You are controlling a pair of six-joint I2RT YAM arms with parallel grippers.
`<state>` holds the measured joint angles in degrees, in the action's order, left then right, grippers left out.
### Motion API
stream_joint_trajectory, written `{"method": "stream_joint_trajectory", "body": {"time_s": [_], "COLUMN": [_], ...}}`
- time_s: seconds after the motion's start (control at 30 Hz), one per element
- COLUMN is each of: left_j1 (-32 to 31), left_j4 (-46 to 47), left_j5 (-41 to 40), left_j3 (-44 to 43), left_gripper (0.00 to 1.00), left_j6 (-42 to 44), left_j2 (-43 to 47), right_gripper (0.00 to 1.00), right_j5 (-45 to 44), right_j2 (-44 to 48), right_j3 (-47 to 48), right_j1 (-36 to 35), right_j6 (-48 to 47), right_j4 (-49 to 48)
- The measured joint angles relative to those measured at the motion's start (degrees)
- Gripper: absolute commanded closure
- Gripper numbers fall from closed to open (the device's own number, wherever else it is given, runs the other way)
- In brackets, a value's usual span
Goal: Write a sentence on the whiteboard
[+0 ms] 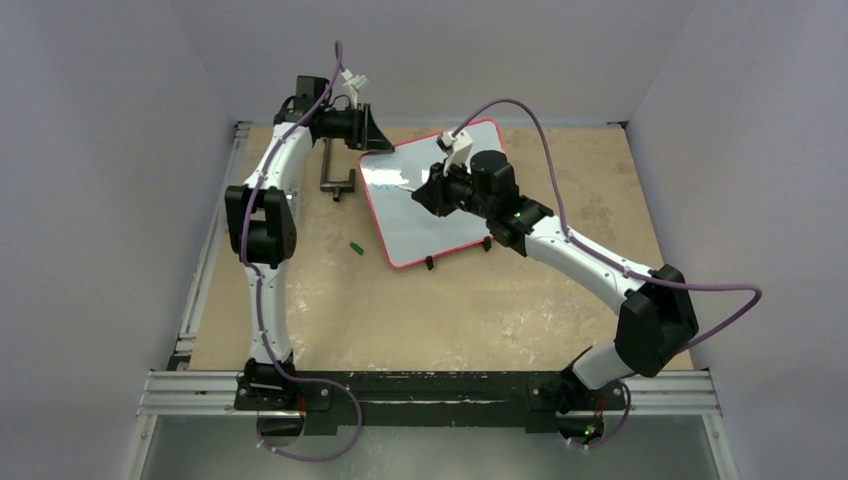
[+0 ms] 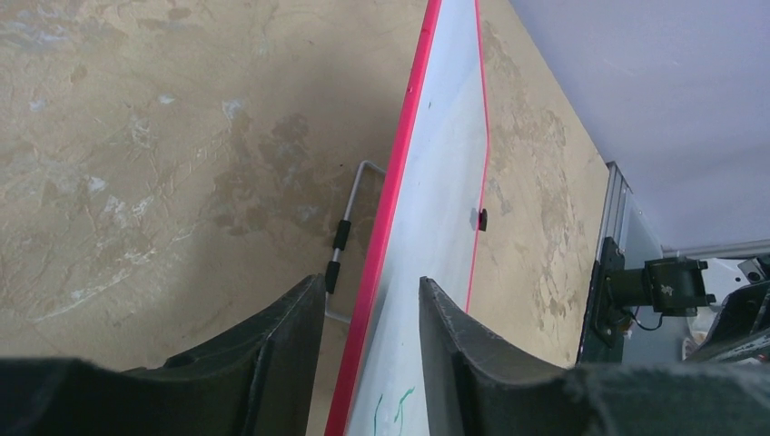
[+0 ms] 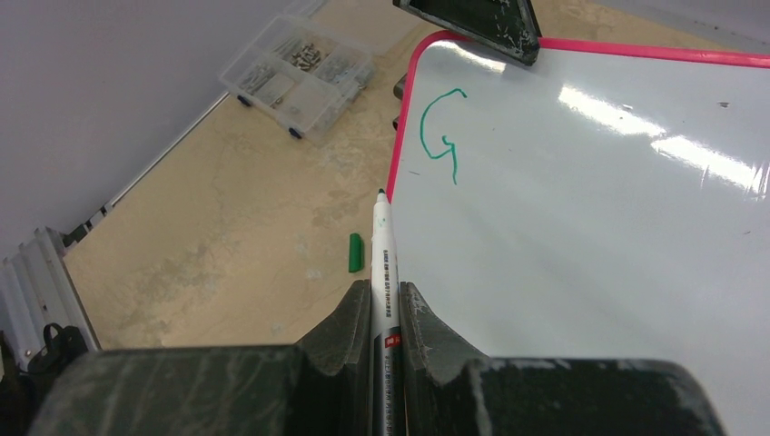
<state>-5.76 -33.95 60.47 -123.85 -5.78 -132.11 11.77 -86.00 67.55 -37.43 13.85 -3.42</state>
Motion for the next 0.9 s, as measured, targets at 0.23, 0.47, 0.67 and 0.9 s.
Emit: {"method": "stream_joint_trajectory", "body": {"time_s": [0.23, 0.47, 0.67, 0.9], "left_j1": [-0.15, -0.24, -0.11, 0.0], "left_j4": [-2.19, -1.57, 0.48, 4.81], "left_j5": [-0.68, 1.16, 3.67, 4.39], "left_j3": [0.0, 1.29, 3.98, 8.46], "left_gripper": [0.73, 0.89, 0.91, 0.94], "left_j6": [2.67, 3.48, 3.45, 3.41], "left_j2": [-0.02, -0.11, 0.26, 2.56], "right_gripper": [1.0, 1.0, 1.0, 1.0], "right_j5": [-0.02, -0.28, -0.48, -1.99], "right_j2": [-1.51, -5.79, -8.96, -11.21], "right_j3": [1.92, 3.26, 3.65, 6.19], "right_j1": [0.0, 0.0, 0.0, 0.0], "right_j6": [0.02, -0.04, -0.44, -1.77], "right_j4": [-0.15, -1.16, -1.77, -2.01]}}
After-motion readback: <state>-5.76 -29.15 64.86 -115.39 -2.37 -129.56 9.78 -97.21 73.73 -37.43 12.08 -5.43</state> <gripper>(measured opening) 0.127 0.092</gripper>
